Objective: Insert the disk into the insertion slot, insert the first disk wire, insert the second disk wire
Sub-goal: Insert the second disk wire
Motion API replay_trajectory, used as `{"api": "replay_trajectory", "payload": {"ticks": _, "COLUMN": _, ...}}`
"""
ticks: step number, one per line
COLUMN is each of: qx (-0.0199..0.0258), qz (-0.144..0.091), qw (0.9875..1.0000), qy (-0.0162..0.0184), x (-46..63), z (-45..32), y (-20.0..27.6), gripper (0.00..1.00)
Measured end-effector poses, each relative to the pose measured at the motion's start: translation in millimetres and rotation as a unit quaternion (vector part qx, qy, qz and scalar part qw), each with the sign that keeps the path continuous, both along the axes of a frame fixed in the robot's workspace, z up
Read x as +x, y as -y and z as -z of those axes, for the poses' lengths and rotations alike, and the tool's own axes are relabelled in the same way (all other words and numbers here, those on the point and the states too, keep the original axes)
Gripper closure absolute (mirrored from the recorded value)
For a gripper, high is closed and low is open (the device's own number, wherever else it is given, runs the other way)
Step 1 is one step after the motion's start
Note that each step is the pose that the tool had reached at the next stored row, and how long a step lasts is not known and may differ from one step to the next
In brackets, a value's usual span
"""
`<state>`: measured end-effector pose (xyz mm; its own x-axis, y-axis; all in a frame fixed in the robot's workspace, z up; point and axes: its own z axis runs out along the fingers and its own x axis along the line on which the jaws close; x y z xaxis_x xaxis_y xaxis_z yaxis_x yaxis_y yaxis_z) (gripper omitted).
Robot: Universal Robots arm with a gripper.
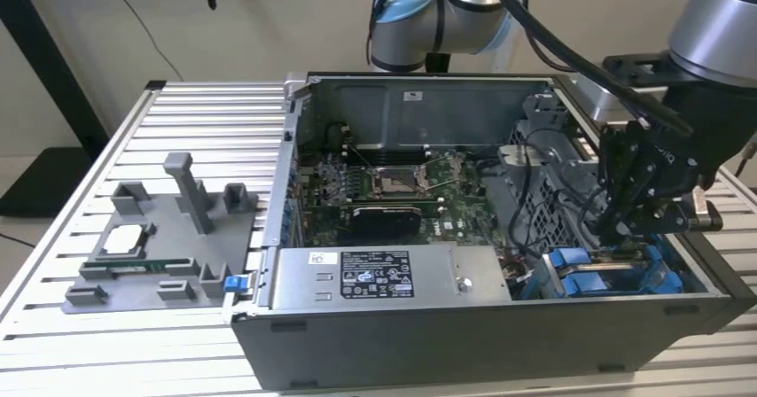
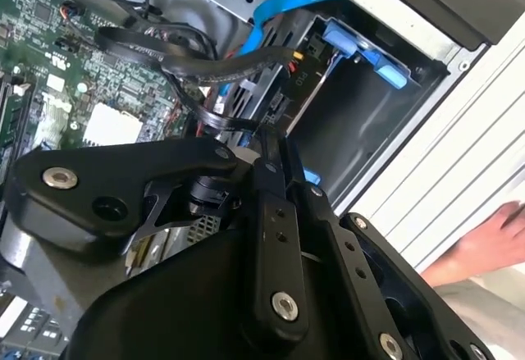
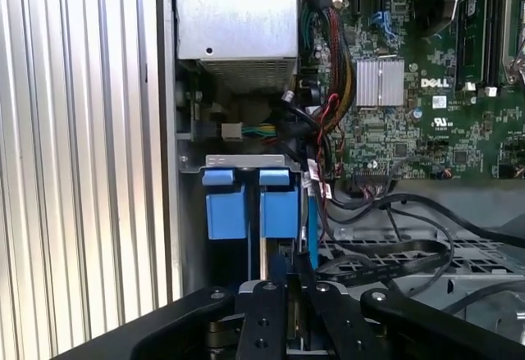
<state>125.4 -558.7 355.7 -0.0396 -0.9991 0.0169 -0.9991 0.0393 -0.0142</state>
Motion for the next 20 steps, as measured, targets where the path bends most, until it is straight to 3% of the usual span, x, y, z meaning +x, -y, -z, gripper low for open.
{"api": "replay_trajectory", "payload": {"ticks": 4, "qx": 0.0008, "qz": -0.001, "qw": 1.0, "qy": 0.0012, "x": 0.5, "z": 3.2, "y": 0.0, "gripper": 1.0}}
{"api": "replay_trajectory", "payload": {"ticks": 13, "qx": 0.0008, "qz": -0.006, "qw": 0.9999, "qy": 0.0127, "x": 1.1, "z": 10.4, "y": 0.0, "gripper": 1.0}}
{"api": "replay_trajectory", "payload": {"ticks": 20, "qx": 0.0025, "qz": -0.01, "qw": 0.9998, "qy": 0.0173, "x": 1.6, "z": 11.6, "y": 0.0, "gripper": 1.0}}
